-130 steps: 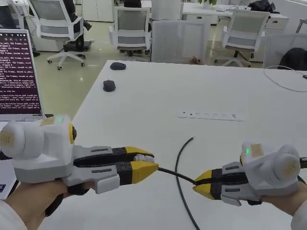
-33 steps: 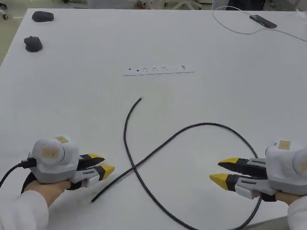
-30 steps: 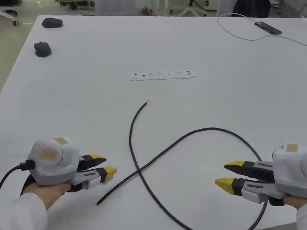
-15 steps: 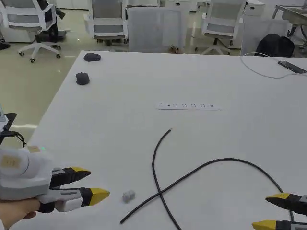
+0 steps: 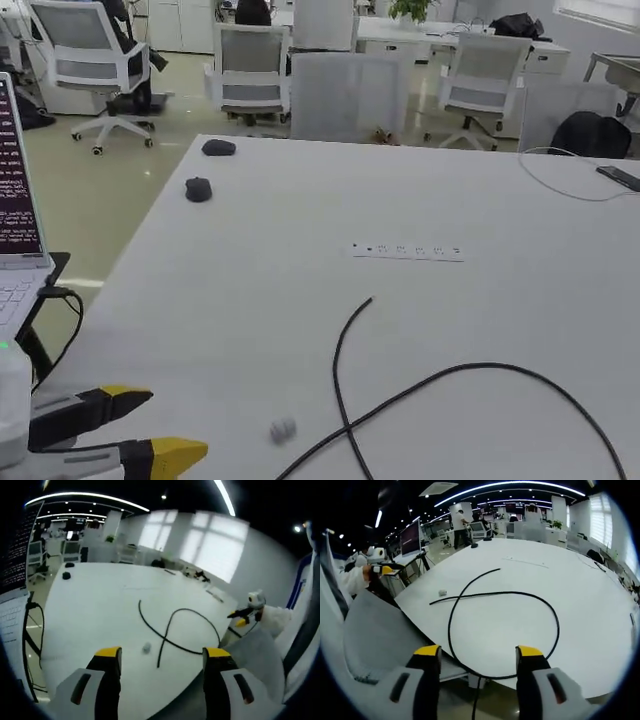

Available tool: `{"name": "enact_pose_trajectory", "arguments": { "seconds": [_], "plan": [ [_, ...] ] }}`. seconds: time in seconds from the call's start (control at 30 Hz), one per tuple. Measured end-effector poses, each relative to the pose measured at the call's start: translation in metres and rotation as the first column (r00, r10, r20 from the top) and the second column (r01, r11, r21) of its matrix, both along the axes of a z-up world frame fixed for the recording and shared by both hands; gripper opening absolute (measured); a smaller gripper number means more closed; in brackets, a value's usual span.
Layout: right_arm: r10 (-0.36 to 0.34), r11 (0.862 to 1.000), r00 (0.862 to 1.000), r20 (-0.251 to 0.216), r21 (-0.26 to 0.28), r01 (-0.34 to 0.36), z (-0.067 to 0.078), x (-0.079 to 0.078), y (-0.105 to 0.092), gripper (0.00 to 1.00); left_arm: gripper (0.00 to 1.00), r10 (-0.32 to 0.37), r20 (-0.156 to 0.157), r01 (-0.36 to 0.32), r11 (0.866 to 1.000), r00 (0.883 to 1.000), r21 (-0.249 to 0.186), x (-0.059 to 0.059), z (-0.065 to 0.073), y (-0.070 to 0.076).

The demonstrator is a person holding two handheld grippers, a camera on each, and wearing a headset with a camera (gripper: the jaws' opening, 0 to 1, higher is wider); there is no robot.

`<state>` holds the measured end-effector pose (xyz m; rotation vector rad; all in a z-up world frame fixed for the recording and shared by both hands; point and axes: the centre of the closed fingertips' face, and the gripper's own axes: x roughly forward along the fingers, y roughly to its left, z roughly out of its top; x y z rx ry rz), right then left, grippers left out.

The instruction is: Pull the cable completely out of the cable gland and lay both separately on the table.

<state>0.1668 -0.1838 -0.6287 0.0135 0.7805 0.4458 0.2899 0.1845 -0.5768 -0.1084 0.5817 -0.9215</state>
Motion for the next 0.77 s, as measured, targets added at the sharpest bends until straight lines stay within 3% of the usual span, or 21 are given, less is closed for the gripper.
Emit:
{"name": "enact_pose_trajectory", "arguments": {
  "seconds": [0.07,0.13,0.27,0.43,0.77],
  "plan": [
    [-0.012,1.0,1.0,-0.002,0.006,0.012,0.0005,-0.0004,-0.0003,0.63,0.66,0.006,0.001,-0.006,1.0,1.0,-0.01,-0.0019,0.0012,-0.0005],
    [-0.025,1.0,1.0,-0.001,0.013,0.025,0.0005,0.0003,-0.0013,0.63,0.64,0.029,-0.042,-0.031,0.998,0.999,-0.046,-0.0038,-0.0008,-0.0024],
    [-0.037,0.999,0.999,-0.008,0.016,0.037,-0.0004,0.0012,-0.0015,0.63,0.65,0.035,-0.035,-0.037,0.998,0.999,-0.045,-0.0053,-0.004,-0.0038],
    [-0.036,0.999,0.999,-0.002,0.027,0.036,0.0,0.0016,-0.0001,0.63,0.67,0.05,-0.058,-0.054,0.996,0.997,-0.069,-0.0057,-0.004,-0.0064],
    [-0.029,0.999,0.999,-0.02,0.031,0.029,-0.0059,-0.0037,-0.0006,0.63,0.66,0.072,-0.039,-0.075,0.995,0.997,-0.069,-0.0072,-0.0024,-0.0047]
  ]
}}
